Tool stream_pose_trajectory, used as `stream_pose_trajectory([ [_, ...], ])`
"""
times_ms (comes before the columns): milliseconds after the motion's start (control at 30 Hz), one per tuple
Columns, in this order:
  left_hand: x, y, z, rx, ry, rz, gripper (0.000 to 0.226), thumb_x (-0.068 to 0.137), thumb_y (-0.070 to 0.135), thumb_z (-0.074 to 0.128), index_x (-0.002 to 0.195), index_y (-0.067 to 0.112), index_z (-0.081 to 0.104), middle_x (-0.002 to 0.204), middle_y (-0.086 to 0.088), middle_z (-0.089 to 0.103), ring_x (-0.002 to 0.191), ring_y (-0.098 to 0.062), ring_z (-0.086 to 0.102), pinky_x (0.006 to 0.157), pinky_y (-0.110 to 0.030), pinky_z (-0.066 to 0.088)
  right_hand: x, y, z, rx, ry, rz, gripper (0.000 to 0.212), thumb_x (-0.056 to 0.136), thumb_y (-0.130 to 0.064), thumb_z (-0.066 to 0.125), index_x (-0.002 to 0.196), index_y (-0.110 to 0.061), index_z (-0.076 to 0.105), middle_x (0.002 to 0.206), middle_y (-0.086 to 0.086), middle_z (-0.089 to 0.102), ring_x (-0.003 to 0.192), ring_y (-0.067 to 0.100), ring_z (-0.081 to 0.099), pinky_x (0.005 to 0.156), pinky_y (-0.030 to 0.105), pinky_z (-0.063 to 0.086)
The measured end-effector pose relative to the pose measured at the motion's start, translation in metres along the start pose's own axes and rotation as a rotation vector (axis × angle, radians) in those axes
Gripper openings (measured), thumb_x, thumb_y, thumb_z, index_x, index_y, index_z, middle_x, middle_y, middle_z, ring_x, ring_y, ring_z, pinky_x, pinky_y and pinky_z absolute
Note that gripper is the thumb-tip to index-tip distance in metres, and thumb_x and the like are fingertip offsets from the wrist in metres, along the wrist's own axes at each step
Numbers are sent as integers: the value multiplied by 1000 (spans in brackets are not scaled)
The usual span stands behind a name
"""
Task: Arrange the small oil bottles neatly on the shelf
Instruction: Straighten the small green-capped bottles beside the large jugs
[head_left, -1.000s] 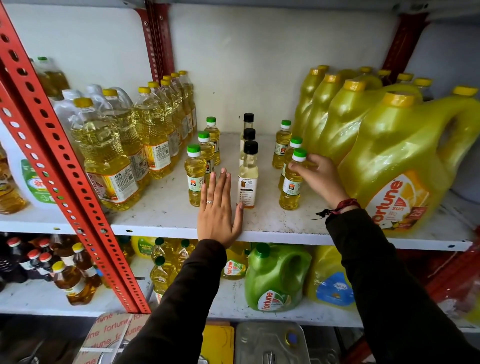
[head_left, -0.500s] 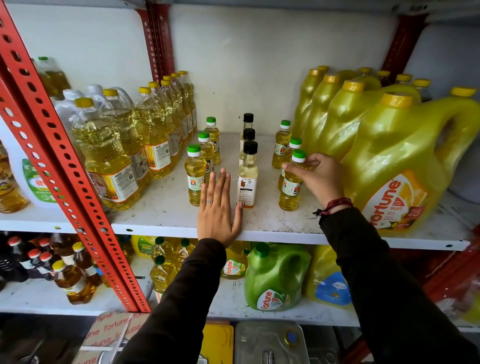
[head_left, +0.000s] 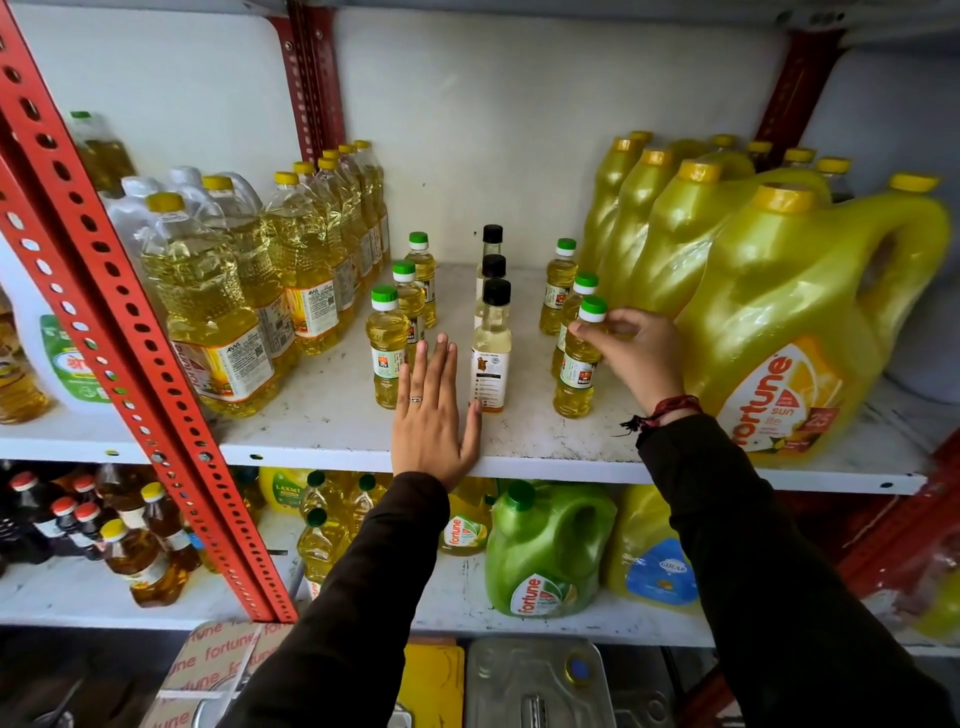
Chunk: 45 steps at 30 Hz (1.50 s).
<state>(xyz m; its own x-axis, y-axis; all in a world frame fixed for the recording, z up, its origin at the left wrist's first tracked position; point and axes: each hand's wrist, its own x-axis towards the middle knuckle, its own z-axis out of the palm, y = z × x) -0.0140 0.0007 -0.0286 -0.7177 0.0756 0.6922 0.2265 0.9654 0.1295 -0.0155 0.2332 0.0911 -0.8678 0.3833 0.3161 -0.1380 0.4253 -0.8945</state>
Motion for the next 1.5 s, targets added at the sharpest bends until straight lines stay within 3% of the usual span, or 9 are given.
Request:
stream_pose_trajectory([
  [133,0,0,-1,-8,-12,-2,76,104,48,31,166,5,18,175,-11,9,163,-26,2,132,-38,-8,-3,-3,-3,-39,-15,-30,42,75,-35,87,108,-12,77,106,8,78,99,22,72,92,39,59],
  [300,-1,1,-1,-16,-13,-8,76,105,49,29,166,5,18,175,-11,9,162,-26,2,132,-38,-8,-14,-4,-12,-76,-23,-54,38,77,-35,85,106,-12,79,104,9,78,96,21,71,82,29,52],
  [767,-1,0,-1,-27,-10,-2,77,105,50,27,166,4,17,175,-13,10,163,-27,2,132,-39,-6,-49,-6,-36,-134,17,-98,34,73,-42,86,97,-18,81,90,2,79,85,21,74,83,45,62],
  [967,-1,1,-1,-22,-3,-5,78,105,50,27,166,4,18,175,-14,11,162,-27,2,132,-38,-8,-56,-11,-39,-158,20,-102,25,74,-41,86,88,-22,77,84,-4,72,86,15,71,86,36,58],
  [1100,-1,0,0,-22,4,-2,78,104,49,29,166,4,17,175,-13,10,162,-27,2,132,-39,-7,-56,-12,-41,-152,0,-91,36,71,-44,88,98,-24,77,91,-7,74,89,13,73,85,32,58],
  [1267,-1,0,0,-34,13,1,77,105,49,28,166,4,17,175,-13,10,163,-27,1,132,-40,-5,-55,-13,-41,-138,-2,-77,56,64,-55,88,109,-25,72,105,-4,77,93,15,74,89,42,61],
  [1367,-1,0,-1,-52,27,1,76,105,48,29,166,4,17,175,-13,10,162,-25,-1,132,-38,-6,-55,-26,-44,-165,46,-143,80,66,-60,84,130,-18,63,127,2,71,109,17,69,95,41,59],
  [1500,0,0,-4,-88,29,12,75,105,45,32,166,3,19,175,-13,11,163,-25,0,132,-37,-6,-52,-60,-44,-184,117,-282,79,69,-63,80,131,-17,63,131,0,70,112,14,67,97,38,58],
])
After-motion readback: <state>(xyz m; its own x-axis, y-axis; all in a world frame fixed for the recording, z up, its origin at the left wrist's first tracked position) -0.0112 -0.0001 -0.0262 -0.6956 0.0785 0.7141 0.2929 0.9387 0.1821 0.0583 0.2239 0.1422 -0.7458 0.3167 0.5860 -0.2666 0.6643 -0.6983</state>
